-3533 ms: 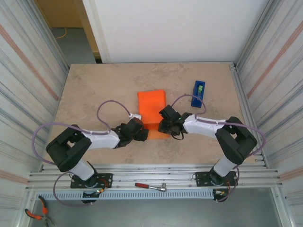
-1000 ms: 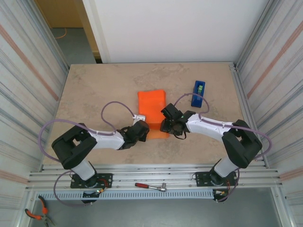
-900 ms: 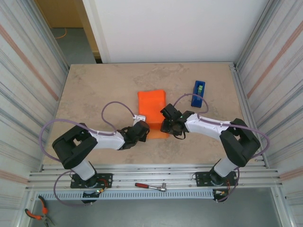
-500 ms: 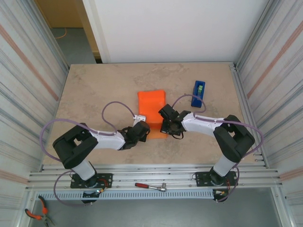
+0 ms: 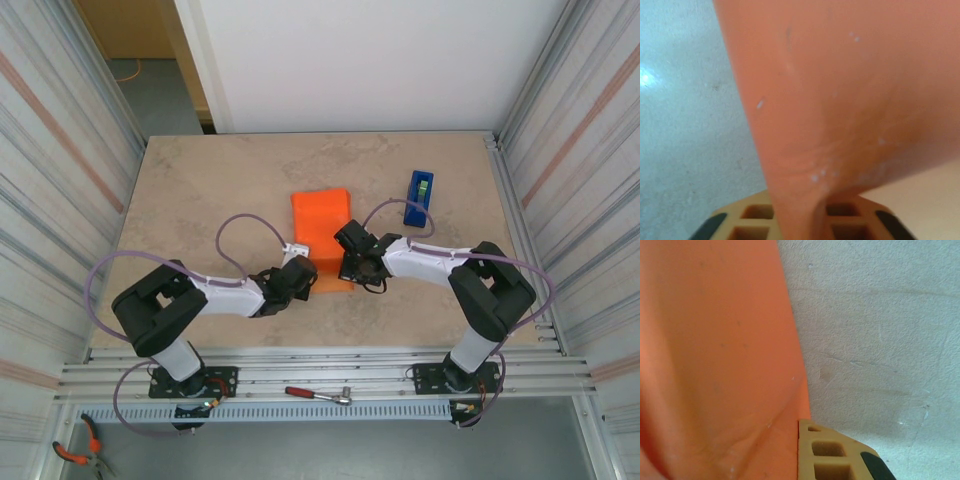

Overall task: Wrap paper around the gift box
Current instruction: Fold the third fold of the wrapping paper on the gift box.

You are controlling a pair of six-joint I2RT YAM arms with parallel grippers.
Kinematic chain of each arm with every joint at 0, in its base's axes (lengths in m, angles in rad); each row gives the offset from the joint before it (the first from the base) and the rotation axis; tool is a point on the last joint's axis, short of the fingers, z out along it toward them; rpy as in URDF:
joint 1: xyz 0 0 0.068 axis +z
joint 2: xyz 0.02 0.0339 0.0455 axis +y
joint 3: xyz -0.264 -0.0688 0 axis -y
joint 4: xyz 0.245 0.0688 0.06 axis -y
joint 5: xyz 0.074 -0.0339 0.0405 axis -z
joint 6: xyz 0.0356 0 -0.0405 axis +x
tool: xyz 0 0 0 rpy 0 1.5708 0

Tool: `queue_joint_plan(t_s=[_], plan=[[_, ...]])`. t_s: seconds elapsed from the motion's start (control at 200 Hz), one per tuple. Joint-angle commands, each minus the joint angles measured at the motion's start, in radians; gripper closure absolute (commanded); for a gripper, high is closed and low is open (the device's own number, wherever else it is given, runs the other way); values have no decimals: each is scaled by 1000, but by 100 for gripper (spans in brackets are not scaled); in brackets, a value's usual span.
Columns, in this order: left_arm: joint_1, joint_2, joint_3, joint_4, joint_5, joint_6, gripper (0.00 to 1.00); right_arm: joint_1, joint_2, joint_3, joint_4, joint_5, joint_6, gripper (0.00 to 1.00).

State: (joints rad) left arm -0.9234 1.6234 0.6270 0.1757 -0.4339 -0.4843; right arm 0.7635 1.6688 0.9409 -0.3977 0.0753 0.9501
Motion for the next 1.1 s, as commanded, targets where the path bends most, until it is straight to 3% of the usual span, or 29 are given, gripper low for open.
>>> queue_joint_plan(t_s=[0.0, 0.23, 0.326, 0.451, 0.536, 0.711, 1.097], plan=[[-9, -58, 13, -38, 13, 35, 67, -3, 7, 35, -35, 13, -15, 88], [5, -271, -32, -103, 44, 75, 22, -3, -78, 14, -70, 13, -29, 53], [33, -354, -43, -130, 54, 73, 2, 0, -122, 4, -90, 21, -29, 32], [99, -426, -53, -121, 107, 72, 1, 2, -167, 6, -128, 53, -24, 0], [145, -435, -54, -99, 126, 81, 1, 3, -181, 13, -139, 78, -27, 1], [150, -426, -111, 91, 121, 230, 1, 3, -172, 14, -128, 86, -47, 1], [152, -353, -75, 75, 79, 274, 1, 2, -184, -58, -54, 96, -32, 1]])
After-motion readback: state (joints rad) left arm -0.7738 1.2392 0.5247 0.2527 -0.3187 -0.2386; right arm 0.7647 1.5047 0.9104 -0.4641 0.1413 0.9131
